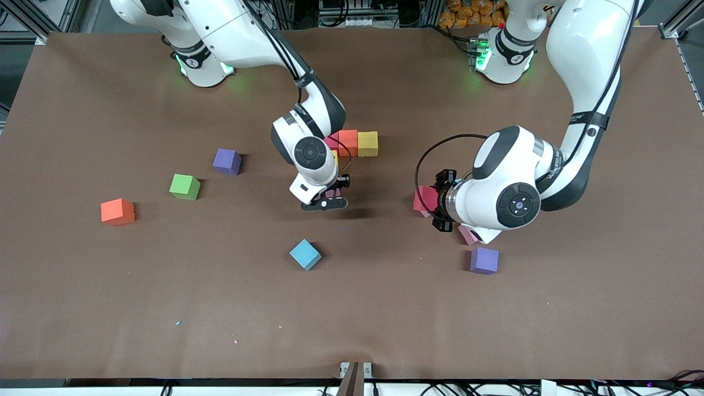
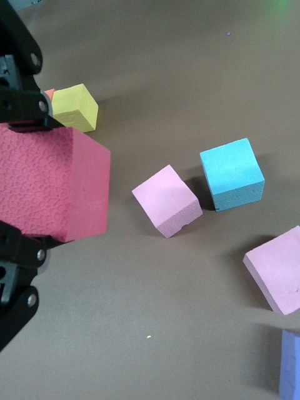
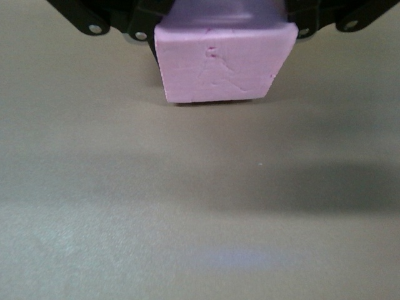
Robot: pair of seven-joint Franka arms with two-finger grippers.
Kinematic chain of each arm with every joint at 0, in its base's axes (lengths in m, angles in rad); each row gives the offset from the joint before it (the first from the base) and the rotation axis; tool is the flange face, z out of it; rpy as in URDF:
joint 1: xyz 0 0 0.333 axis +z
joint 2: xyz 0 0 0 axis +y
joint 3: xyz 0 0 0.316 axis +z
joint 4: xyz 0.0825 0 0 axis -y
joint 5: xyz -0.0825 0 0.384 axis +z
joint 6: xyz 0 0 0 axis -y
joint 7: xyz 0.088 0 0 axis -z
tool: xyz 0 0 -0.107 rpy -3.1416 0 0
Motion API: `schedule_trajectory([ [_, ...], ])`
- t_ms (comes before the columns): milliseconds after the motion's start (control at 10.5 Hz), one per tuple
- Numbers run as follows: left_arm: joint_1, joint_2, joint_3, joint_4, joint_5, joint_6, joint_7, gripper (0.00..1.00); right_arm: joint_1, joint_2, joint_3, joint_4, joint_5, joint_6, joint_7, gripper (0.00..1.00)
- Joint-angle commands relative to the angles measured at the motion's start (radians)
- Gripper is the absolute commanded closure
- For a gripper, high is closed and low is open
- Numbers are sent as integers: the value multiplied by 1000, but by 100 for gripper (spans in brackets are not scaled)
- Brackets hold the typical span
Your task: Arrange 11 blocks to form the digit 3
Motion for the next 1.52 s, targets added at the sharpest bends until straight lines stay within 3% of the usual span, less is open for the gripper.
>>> schedule_trajectory([
  [0,5,-23,-1,-26,14,8,-18,100,17,-3,-2,-29,9,21,17,100],
  [571,5,-21,3,-24,8,8,-20,100,22,-5,3,-43,11,26,17,100],
  [666,17,-23,6,-24,2,8,-20,100,24,-5,3,-43,11,26,17,85],
  [761,25,-23,6,-23,-1,8,-20,100,22,-5,3,-43,11,25,17,37],
  [856,19,-23,6,-24,0,8,-20,100,22,-7,3,-43,11,25,17,0],
  [1427,13,-21,8,-24,2,7,-21,100,-16,-57,1,7,8,-67,-17,0],
])
